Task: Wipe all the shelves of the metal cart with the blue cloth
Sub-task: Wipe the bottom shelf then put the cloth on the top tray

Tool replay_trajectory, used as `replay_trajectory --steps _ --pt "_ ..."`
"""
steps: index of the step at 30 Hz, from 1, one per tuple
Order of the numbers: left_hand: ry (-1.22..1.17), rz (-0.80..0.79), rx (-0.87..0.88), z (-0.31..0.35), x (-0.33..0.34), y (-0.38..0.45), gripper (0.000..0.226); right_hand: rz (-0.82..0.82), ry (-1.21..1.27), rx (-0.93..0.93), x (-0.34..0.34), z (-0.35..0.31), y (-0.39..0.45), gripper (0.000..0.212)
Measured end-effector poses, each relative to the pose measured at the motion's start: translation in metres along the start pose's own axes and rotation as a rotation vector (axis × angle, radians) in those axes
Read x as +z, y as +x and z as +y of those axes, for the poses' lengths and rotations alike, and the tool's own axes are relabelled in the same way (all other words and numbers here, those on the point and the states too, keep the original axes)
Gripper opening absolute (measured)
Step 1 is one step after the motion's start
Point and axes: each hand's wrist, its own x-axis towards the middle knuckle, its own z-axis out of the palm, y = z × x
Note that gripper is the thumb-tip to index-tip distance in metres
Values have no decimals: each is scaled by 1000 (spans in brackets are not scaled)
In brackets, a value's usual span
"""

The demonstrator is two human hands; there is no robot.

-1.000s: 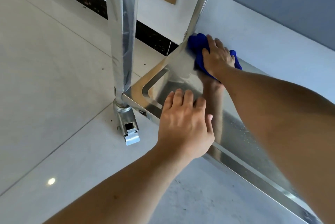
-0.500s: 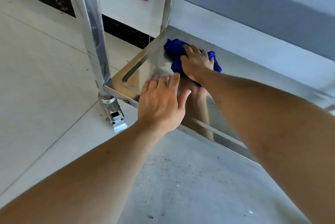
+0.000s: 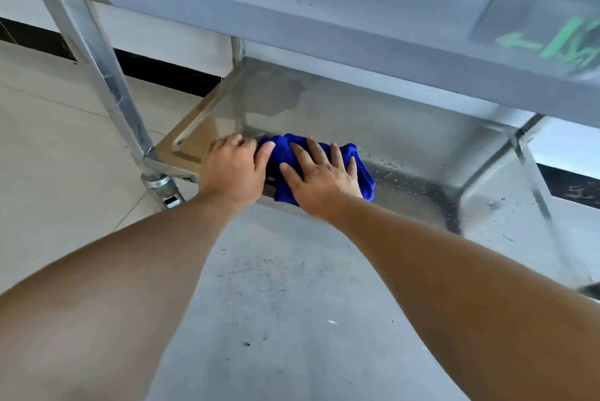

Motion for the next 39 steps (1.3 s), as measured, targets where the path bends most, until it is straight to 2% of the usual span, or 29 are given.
replay_trajectory --steps 4,6,12,15,18,21,25,31,39 --pt "104 -106 -35 15 -4 0 59 -7 -18 -15 -1 16 -32 73" --pt "123 -103 -31 20 -5 -3 56 -10 -13 -6 -4 23 -32 74" --pt "55 -104 102 69 0 14 39 17 -31 112 -7 44 3 72" --pt "-17 -125 67 98 11 27 39 36 -65 127 -9 61 28 67" --pt "-93 -129 46 117 25 31 42 42 -94 142 -12 78 58 72" --pt "-140 -134 47 119 35 29 43 81 -93 167 -17 94 91 70" --pt "-39 -188 79 117 42 29 43 143 -60 248 -23 106 134 81" --pt "33 -190 127 116 43 27 42 165 -64 259 -36 132 188 79" --pt "63 -188 142 122 38 27 42 158 -77 266 -43 143 198 73"
